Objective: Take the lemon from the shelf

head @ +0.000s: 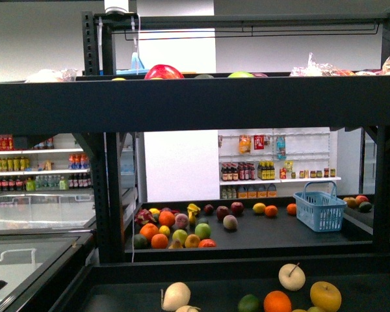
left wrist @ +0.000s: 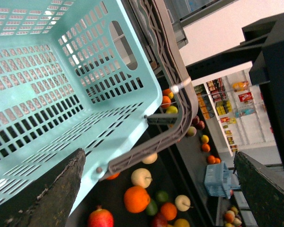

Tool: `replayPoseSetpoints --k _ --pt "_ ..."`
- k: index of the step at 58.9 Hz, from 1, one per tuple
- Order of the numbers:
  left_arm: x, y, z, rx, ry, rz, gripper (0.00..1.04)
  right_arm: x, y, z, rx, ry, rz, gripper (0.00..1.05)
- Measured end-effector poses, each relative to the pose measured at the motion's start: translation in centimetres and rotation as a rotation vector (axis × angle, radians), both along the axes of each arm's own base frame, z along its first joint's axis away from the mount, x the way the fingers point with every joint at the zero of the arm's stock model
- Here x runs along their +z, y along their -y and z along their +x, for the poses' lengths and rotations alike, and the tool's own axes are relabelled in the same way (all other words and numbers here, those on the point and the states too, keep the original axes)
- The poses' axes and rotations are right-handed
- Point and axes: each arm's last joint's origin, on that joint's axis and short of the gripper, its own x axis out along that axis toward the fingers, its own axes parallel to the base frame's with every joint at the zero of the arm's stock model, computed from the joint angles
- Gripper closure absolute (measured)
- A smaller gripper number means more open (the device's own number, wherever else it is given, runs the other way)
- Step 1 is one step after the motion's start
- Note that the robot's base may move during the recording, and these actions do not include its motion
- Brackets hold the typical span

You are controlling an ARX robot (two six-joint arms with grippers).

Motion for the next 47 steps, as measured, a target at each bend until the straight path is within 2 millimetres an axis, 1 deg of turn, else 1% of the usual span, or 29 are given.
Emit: replayPoseSetpoints --k 10,12,19,29,41,47 --pt "0.8 -3.0 3.7 -0.001 0.054 -0.131 0.08 0.0 0.0 0.0 0.000 0.000 0.000 0.07" --pt "0.8 -3.3 4.2 0.000 0.061 -0.149 0.08 0.0 0.0 0.0 0.000 0.000 0.000 0.07" --pt "0.9 -4.4 6.8 -0.021 0.098 -0.211 0.08 0.0 0.0 0.0 0.000 0.000 0.000 0.07" --pt "0.4 -5.2 9.9 -0.031 0.092 -0.290 0.08 0.0 0.0 0.0 0.000 0.000 0.000 0.07" --pt "-0.2 -5.4 12.6 -0.031 0.078 -0.330 0.08 0.0 0.0 0.0 0.000 0.000 0.000 0.07" --pt "-0.4 -5.4 13.4 -0.030 0.076 -0.334 0.08 0.0 0.0 0.0 0.000 0.000 0.000 0.07"
